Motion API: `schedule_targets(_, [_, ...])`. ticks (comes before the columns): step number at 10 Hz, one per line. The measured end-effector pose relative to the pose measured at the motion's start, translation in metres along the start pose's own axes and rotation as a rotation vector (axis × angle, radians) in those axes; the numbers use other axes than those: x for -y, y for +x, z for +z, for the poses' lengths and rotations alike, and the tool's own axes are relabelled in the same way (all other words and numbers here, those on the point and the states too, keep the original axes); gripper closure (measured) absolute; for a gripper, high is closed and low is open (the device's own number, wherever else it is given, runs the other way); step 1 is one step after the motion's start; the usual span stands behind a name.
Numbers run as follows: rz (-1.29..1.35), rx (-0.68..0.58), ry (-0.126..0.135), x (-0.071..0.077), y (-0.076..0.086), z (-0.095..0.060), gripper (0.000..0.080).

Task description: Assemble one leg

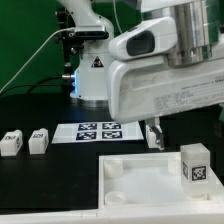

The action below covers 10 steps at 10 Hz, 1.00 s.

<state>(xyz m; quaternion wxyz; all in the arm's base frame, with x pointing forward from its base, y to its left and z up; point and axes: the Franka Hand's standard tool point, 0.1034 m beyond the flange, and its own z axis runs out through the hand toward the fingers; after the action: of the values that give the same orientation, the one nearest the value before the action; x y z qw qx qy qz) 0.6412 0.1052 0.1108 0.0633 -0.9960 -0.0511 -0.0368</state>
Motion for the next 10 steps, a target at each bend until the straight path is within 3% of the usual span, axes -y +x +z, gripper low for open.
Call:
schedule_targets(1, [0.008,0.007,0.000,-0.005,-0.001,0.009,0.0150])
schedule_targets(3, [0.025,-0.005,-0.002,0.007,-0.009,0.026,0.0150])
schedule_targets(7, [0.018,0.009,-0.001,0.019,-0.016,0.033,0.0150])
schedule_targets(9, [0.018,0.009,-0.001,0.018,-0.016,0.033,0.0394])
schedule_targets(10, [0.019,0.009,-0.002,0.017,-0.016,0.032,0.0394])
